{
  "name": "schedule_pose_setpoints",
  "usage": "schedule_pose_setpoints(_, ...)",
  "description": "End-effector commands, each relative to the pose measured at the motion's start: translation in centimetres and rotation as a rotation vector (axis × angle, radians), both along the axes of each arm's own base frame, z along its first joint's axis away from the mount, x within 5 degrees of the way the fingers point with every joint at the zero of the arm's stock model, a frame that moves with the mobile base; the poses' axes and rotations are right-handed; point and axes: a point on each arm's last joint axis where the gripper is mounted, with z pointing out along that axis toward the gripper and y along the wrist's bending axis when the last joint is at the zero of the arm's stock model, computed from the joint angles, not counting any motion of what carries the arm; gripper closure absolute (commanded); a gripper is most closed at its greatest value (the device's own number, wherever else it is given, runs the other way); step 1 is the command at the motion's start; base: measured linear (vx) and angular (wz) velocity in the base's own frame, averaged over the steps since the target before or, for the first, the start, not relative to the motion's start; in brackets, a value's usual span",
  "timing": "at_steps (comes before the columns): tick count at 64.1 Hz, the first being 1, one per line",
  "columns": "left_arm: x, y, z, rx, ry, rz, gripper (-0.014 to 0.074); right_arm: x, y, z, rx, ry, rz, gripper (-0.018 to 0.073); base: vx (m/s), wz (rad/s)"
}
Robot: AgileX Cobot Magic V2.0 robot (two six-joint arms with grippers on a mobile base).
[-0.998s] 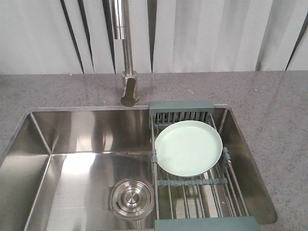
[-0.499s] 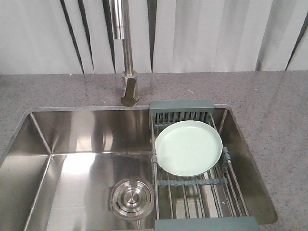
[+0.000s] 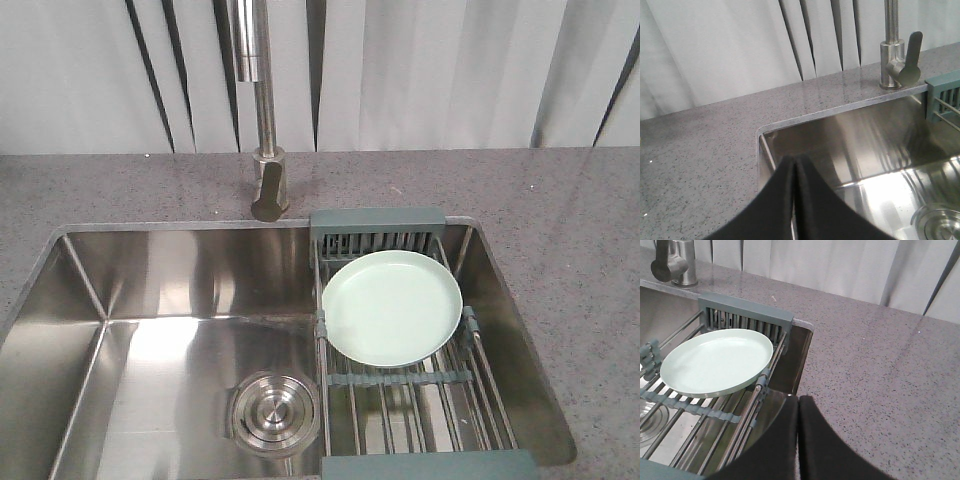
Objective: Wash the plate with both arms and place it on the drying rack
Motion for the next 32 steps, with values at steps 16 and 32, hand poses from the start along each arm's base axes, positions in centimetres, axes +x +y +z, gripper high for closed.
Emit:
schedule_pose_setpoints(16, 0.08, 0.08, 1.46, -0.027, -0.091, 0.012, 0.0602, 0.16, 0.15, 1.49, 0.005, -0.093, 0.016, 0.0568, 0.00, 0.00)
schedule_pose_setpoints(32, -0.10, 0.09, 1.59, -0.045, -0.108, 0.015, 0.0602, 0.16, 0.15, 1.49, 0.005, -0.093, 0.016, 0.0568, 0.00, 0.00)
